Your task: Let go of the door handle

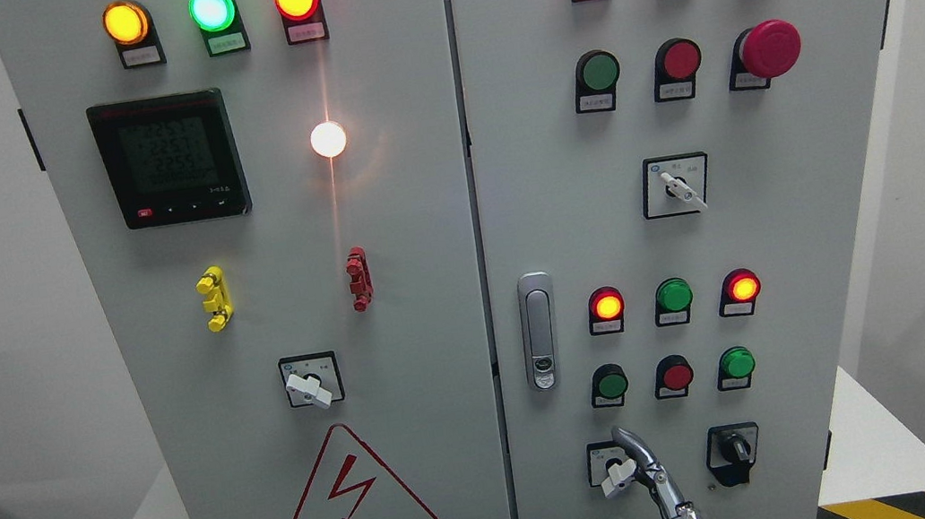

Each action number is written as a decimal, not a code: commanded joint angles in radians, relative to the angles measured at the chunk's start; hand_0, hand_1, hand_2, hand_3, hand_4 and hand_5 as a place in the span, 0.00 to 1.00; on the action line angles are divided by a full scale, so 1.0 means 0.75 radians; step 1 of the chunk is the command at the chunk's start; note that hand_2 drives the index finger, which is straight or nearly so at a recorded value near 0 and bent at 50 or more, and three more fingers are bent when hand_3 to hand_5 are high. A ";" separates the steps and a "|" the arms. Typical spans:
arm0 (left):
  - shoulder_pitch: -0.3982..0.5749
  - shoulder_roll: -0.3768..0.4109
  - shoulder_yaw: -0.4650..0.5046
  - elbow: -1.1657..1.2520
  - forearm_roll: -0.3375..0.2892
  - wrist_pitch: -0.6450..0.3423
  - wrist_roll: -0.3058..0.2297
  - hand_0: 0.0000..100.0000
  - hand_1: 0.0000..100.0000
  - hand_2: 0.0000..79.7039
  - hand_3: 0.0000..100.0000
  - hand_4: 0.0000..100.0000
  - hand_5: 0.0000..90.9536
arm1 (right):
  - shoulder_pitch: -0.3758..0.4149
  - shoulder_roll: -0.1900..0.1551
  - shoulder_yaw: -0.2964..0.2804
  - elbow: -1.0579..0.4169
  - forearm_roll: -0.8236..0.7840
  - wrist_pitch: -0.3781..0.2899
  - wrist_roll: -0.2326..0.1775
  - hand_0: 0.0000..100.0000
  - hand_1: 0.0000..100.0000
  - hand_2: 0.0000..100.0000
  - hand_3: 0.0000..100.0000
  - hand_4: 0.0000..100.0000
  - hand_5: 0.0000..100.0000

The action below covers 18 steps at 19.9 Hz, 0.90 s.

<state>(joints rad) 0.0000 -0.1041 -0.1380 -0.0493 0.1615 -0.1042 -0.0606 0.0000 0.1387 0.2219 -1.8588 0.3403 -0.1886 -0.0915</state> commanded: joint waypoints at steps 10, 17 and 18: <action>0.012 0.000 0.000 0.000 -0.001 0.000 0.001 0.12 0.56 0.00 0.00 0.00 0.00 | -0.033 -0.001 -0.001 -0.001 -0.002 0.006 -0.001 0.36 0.10 0.00 0.14 0.15 0.13; 0.012 0.000 0.000 0.000 0.002 0.000 0.001 0.12 0.56 0.00 0.00 0.00 0.00 | -0.033 -0.001 0.001 -0.001 0.000 0.006 -0.001 0.36 0.10 0.00 0.14 0.16 0.13; 0.012 0.000 0.000 0.000 0.002 0.000 0.001 0.12 0.56 0.00 0.00 0.00 0.00 | -0.033 -0.001 0.001 -0.001 0.000 0.006 -0.001 0.36 0.10 0.00 0.14 0.16 0.13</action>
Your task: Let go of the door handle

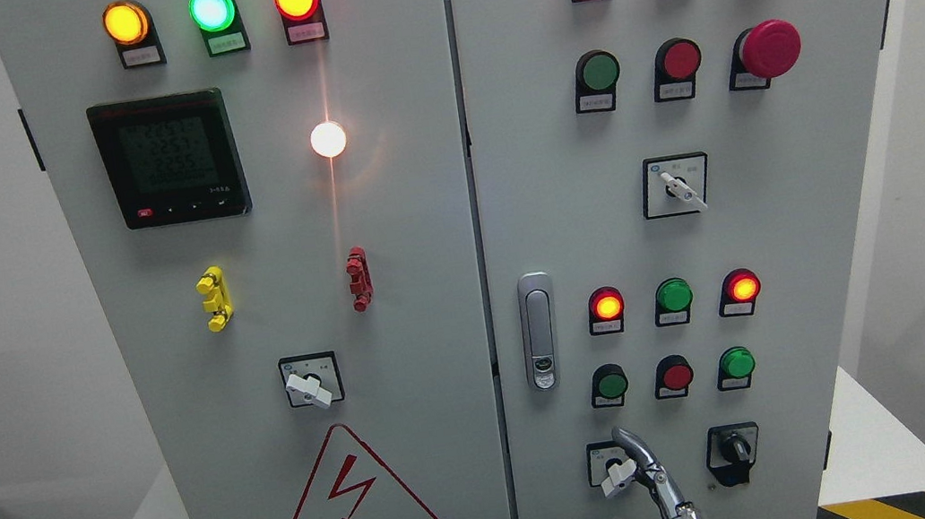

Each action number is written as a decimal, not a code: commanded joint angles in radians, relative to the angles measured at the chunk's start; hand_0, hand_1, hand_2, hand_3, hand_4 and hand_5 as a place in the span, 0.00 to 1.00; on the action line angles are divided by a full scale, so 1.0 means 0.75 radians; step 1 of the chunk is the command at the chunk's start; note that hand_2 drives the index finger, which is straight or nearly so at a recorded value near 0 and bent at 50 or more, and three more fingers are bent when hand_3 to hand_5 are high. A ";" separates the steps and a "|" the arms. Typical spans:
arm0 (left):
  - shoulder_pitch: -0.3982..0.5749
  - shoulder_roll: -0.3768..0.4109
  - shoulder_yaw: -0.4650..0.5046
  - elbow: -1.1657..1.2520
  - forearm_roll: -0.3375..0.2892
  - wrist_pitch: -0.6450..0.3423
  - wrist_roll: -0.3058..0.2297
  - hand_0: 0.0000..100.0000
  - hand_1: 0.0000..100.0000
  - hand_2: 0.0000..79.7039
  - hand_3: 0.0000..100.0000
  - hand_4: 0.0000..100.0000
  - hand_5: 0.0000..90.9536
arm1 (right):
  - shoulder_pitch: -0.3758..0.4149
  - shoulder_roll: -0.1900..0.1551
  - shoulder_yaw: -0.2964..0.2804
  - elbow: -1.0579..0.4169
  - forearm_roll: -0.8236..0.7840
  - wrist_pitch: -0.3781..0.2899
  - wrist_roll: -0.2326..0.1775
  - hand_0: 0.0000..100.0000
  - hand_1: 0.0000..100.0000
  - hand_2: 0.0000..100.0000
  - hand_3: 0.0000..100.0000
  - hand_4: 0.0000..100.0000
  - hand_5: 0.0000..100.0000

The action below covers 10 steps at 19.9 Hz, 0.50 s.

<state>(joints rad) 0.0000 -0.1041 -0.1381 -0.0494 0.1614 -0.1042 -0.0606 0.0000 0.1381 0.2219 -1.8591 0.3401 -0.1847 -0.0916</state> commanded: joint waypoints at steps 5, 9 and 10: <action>0.012 0.000 0.000 0.000 0.000 0.000 0.001 0.12 0.56 0.00 0.00 0.00 0.00 | -0.033 0.000 0.001 0.000 0.001 0.001 -0.001 0.36 0.10 0.00 0.14 0.16 0.13; 0.012 0.000 0.000 -0.002 0.000 0.000 0.001 0.12 0.56 0.00 0.00 0.00 0.00 | -0.033 0.000 0.001 0.000 0.001 0.001 -0.001 0.36 0.10 0.00 0.14 0.16 0.13; 0.012 0.000 0.000 0.000 0.002 0.000 0.001 0.12 0.56 0.00 0.00 0.00 0.00 | -0.033 0.000 0.001 0.000 0.001 0.001 -0.001 0.36 0.10 0.00 0.14 0.16 0.13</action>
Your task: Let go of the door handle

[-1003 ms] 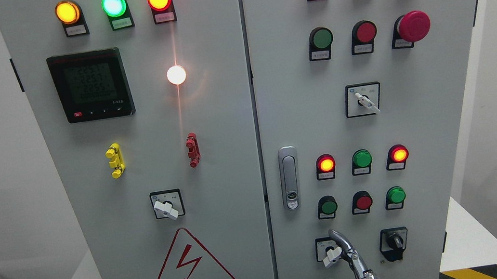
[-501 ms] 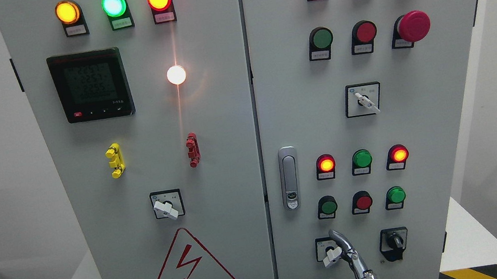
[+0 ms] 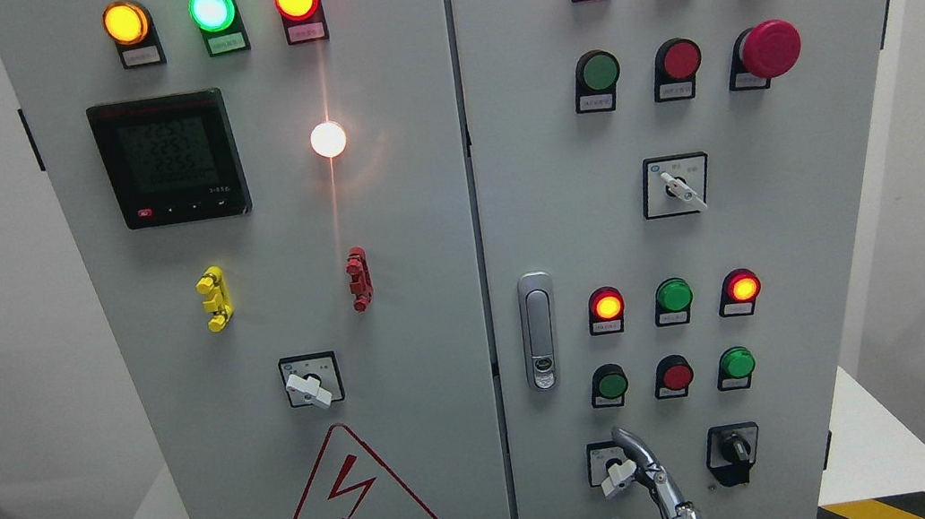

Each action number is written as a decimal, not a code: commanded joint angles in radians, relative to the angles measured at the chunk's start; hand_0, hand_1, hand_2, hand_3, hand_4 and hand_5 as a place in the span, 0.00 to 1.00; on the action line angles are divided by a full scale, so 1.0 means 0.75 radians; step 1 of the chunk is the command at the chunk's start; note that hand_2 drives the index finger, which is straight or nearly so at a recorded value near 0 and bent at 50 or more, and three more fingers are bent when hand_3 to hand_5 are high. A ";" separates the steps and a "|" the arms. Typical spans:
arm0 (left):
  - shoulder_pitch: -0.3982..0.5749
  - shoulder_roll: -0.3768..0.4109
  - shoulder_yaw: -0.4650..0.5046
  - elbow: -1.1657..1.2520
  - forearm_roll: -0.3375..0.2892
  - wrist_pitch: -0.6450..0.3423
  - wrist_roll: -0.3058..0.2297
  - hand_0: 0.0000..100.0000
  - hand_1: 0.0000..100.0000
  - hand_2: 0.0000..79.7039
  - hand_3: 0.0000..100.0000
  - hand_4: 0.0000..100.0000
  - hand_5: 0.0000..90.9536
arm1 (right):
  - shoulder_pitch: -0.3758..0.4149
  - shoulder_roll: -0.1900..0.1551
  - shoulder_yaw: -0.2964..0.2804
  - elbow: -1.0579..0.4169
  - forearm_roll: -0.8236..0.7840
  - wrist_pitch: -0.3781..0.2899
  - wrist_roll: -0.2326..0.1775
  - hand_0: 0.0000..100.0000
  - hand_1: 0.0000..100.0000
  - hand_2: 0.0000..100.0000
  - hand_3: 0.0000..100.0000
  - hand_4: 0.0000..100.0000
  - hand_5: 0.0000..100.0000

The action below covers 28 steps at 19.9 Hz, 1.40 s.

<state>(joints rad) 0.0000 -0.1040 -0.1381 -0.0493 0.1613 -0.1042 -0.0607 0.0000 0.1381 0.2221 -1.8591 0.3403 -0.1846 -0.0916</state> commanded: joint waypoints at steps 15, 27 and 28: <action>0.012 0.000 0.000 -0.002 0.000 0.000 0.001 0.12 0.56 0.00 0.00 0.00 0.00 | -0.035 0.000 0.005 -0.010 0.006 0.001 -0.001 0.36 0.10 0.00 0.14 0.16 0.14; 0.012 0.000 0.000 0.000 0.000 0.000 0.001 0.12 0.56 0.00 0.00 0.00 0.00 | -0.043 0.000 0.013 -0.045 0.061 0.001 -0.003 0.35 0.13 0.00 0.18 0.26 0.21; 0.012 0.000 0.000 0.000 0.000 0.000 0.001 0.12 0.56 0.00 0.00 0.00 0.00 | -0.043 0.000 0.013 -0.045 0.072 0.001 -0.003 0.35 0.13 0.00 0.18 0.26 0.22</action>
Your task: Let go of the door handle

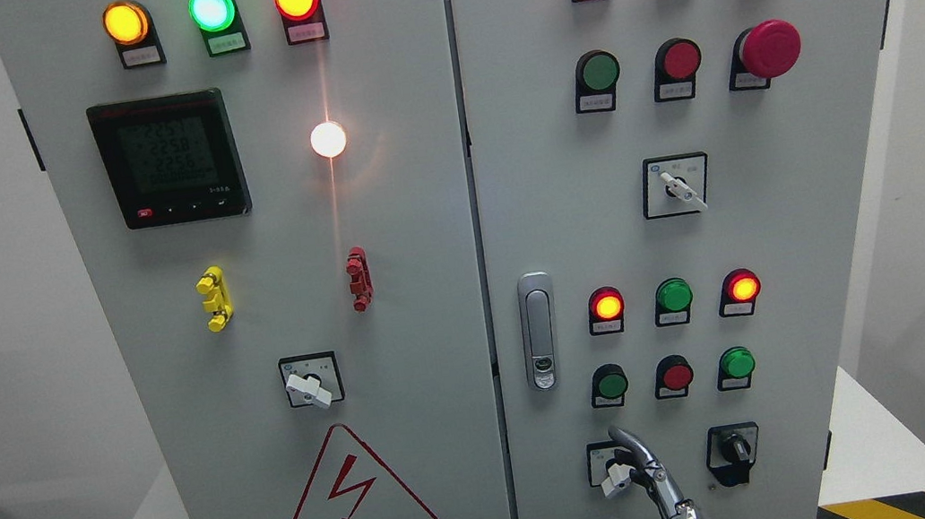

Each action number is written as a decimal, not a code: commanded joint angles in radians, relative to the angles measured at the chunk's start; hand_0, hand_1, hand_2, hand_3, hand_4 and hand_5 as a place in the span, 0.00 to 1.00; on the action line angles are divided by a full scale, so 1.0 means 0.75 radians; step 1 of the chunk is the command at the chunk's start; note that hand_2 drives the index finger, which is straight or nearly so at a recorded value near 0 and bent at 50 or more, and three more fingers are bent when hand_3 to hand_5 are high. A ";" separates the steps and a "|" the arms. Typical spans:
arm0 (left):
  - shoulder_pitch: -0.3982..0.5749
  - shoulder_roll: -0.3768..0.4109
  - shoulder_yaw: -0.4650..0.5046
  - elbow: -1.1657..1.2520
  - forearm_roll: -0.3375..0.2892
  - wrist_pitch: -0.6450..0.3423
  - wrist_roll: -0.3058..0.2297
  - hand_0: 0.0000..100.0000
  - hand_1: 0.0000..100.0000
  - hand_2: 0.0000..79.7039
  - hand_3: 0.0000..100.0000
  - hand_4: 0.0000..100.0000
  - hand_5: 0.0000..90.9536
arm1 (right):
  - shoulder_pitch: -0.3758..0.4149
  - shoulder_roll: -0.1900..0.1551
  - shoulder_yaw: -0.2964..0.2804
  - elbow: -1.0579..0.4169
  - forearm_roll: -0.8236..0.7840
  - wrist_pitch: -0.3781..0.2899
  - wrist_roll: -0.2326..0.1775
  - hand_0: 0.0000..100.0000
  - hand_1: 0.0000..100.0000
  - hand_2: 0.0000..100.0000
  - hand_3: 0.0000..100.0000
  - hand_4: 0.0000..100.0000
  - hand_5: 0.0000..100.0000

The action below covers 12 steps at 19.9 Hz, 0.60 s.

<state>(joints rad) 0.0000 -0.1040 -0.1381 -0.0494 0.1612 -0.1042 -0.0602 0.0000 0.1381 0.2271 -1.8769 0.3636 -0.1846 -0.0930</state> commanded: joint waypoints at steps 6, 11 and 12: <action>0.012 0.000 0.000 -0.002 0.002 0.000 0.000 0.12 0.56 0.00 0.00 0.00 0.00 | -0.049 0.000 0.008 -0.021 0.051 0.001 -0.001 0.36 0.13 0.00 0.19 0.28 0.24; 0.012 0.000 0.000 0.000 0.000 0.000 0.000 0.12 0.56 0.00 0.00 0.00 0.00 | -0.053 -0.002 0.010 -0.023 0.194 0.001 -0.009 0.36 0.15 0.00 0.21 0.37 0.32; 0.012 0.000 0.000 -0.002 0.000 0.000 0.000 0.12 0.56 0.00 0.00 0.00 0.00 | -0.059 0.000 0.010 -0.023 0.210 0.001 -0.011 0.36 0.15 0.00 0.22 0.37 0.34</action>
<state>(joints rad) 0.0000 -0.1040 -0.1380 -0.0494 0.1614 -0.1042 -0.0600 -0.0313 0.1379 0.2311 -1.8880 0.4502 -0.1840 -0.0971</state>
